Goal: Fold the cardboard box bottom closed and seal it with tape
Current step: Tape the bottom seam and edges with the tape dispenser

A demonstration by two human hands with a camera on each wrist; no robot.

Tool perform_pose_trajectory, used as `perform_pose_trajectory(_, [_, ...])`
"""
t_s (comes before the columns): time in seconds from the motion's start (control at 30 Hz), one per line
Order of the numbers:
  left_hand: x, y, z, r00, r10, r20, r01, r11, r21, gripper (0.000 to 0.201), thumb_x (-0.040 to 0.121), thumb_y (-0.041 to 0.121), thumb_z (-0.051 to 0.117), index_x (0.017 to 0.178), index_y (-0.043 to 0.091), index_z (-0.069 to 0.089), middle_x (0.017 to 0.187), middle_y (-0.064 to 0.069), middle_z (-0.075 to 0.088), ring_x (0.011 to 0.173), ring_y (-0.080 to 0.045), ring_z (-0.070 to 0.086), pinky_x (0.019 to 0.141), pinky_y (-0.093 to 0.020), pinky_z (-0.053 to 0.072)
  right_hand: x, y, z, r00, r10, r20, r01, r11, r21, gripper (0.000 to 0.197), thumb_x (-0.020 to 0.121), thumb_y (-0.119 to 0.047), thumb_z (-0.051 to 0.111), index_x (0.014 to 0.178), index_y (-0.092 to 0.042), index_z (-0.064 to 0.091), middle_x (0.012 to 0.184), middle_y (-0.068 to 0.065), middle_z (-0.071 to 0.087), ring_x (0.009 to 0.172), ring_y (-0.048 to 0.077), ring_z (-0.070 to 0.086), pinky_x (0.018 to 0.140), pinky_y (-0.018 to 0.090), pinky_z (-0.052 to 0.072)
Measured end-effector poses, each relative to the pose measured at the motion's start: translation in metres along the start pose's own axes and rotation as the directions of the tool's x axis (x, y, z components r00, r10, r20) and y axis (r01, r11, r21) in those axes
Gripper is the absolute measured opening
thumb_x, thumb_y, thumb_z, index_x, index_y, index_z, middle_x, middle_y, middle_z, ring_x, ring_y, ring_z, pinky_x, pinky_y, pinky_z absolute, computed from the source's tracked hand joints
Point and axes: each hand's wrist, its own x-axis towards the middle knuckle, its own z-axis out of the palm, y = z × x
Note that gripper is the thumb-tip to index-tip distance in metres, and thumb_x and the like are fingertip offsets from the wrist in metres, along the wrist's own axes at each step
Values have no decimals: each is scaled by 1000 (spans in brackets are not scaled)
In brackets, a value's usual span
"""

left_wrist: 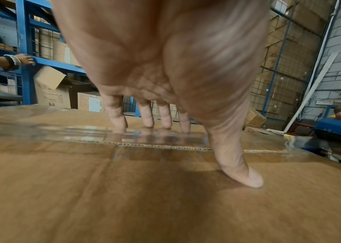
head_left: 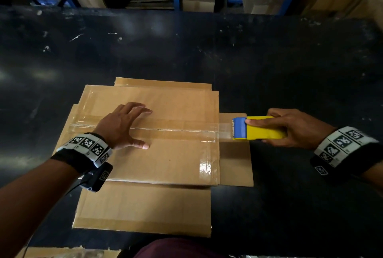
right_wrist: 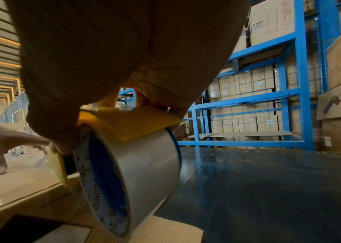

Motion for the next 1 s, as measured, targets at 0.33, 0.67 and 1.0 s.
perform_pose_trajectory(0.33, [2,-2,7,1000,5,11,-4,998,-65,114,64,61,88,158,37,28,168,0,19,148,-31,31,110,-53,46,28,8,35,996,52,78,-50,998,-37,76,86,-56,66,144,-68,20,104,-8,44,84,5,49,71,17,36])
perform_pose_trajectory(0.67, [-20,68,62,985,164,49,-164,986,6,93,81,71,38,161,49,-4,170,6,-27,154,-23,-32,120,-72,-7,44,6,43,990,66,123,-69,997,18,77,85,-52,68,145,-66,22,110,-7,48,93,5,50,80,23,42])
perform_pose_trajectory(1.0, [-6,113,57,985,175,11,-175,984,37,86,90,72,39,162,45,0,172,1,-20,156,-26,-26,115,-80,-5,62,-5,46,950,171,261,-155,984,-83,66,85,-41,69,145,-46,43,119,-4,56,102,10,54,85,27,43])
